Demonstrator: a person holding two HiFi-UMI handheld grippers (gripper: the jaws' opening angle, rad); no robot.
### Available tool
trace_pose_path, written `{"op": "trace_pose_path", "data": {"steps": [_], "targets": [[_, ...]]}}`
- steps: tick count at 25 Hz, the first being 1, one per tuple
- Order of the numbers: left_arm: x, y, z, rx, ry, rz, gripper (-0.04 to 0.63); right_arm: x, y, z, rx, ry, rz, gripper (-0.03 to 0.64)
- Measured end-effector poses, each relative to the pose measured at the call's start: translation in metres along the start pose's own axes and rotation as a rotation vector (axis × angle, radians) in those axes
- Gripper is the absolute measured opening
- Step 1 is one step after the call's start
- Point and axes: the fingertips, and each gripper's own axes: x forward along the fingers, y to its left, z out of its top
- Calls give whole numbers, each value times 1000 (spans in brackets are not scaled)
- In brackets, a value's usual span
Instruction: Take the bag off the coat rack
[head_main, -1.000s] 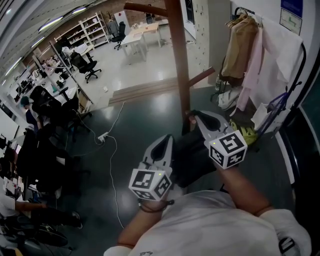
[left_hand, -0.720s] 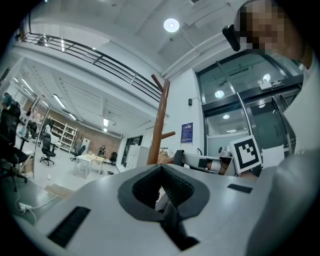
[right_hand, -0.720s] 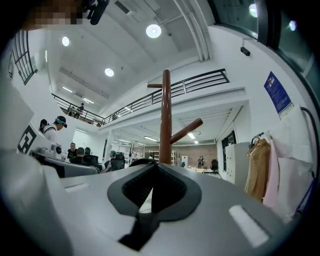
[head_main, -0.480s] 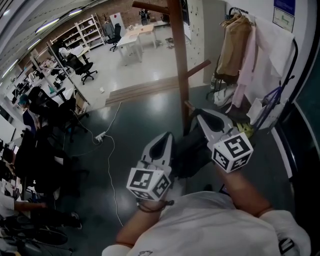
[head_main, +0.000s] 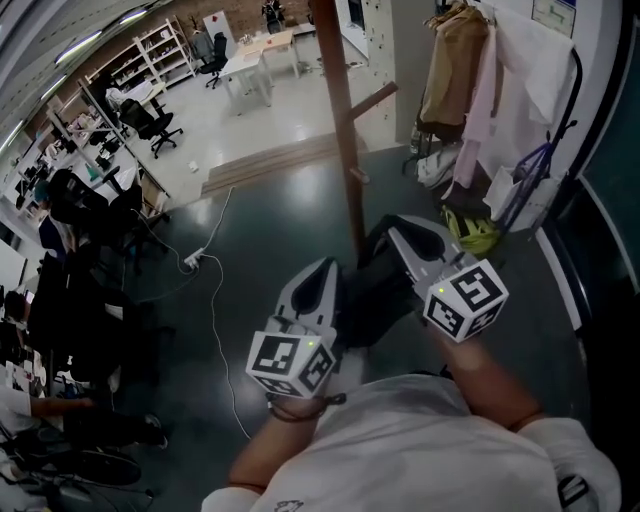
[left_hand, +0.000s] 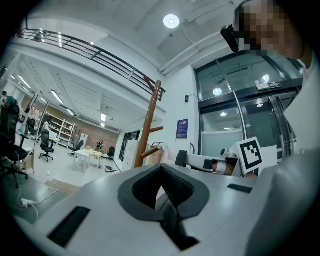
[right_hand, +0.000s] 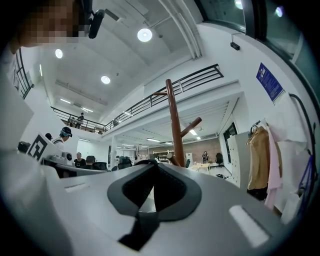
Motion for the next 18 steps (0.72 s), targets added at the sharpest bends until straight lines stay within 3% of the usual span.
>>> {"op": "trace_pose_path", "data": {"steps": [8, 18], "targets": [[-16, -49, -12, 14, 10, 62, 6, -59, 4, 0, -1, 10, 38, 21], [-49, -141, -26, 33, -7, 119, 6, -149, 20, -6, 9, 62, 112, 21]]}}
